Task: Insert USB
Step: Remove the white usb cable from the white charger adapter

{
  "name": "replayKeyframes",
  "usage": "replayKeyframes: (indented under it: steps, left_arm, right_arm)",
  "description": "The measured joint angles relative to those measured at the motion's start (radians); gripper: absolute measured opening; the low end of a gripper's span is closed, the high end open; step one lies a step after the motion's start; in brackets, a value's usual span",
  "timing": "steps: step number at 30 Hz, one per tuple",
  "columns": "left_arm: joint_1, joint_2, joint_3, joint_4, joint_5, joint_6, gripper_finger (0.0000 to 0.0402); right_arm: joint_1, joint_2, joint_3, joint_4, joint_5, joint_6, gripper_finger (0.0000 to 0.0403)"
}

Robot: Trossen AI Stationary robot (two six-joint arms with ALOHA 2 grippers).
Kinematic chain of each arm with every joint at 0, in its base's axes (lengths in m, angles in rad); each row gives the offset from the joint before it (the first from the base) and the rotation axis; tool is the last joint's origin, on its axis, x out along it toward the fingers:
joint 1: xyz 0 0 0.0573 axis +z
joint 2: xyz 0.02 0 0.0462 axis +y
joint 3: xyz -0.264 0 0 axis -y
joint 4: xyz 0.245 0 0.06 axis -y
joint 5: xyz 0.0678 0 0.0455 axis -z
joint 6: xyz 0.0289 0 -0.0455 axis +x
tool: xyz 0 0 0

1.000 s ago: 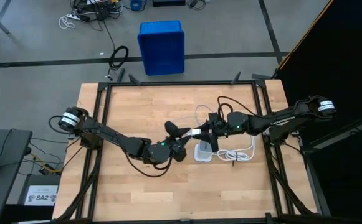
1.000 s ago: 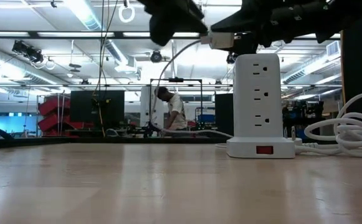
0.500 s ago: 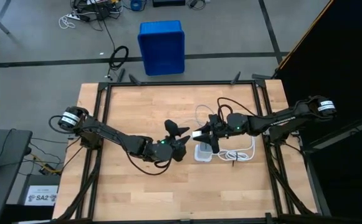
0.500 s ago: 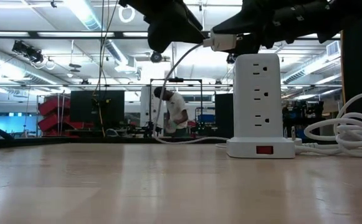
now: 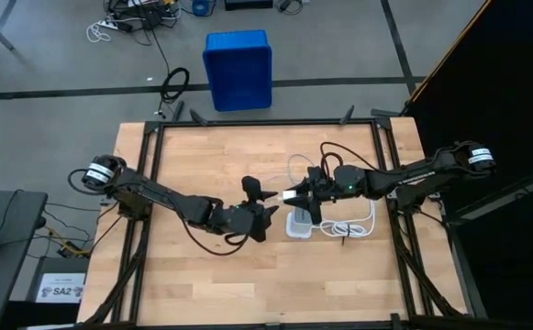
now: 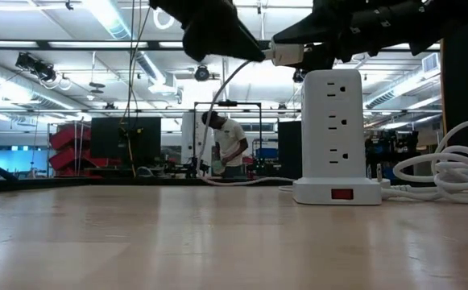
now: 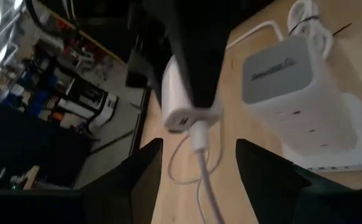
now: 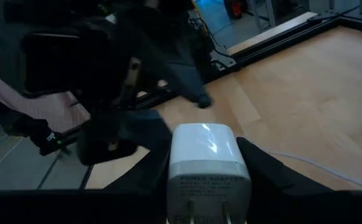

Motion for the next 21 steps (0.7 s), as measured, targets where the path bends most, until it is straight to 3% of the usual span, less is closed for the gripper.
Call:
replayKeyframes:
  steps: [7,16,21]
  left_arm:
    - [0.034,0.005,0.000,0.000,0.030,-0.017,0.0153]
    - [0.035,0.011,0.000,0.035,0.135,-0.012,0.0025]
    - [0.045,0.011,-0.001,0.038,0.137,-0.009,0.0010]
  right_arm:
    - [0.000,0.000,0.000,0.002,-0.003,0.001,0.0111]
    - [0.000,0.000,0.000,-0.004,-0.010,0.005,0.0111]
    - [0.000,0.000,0.000,-0.005,-0.006,0.011,0.0111]
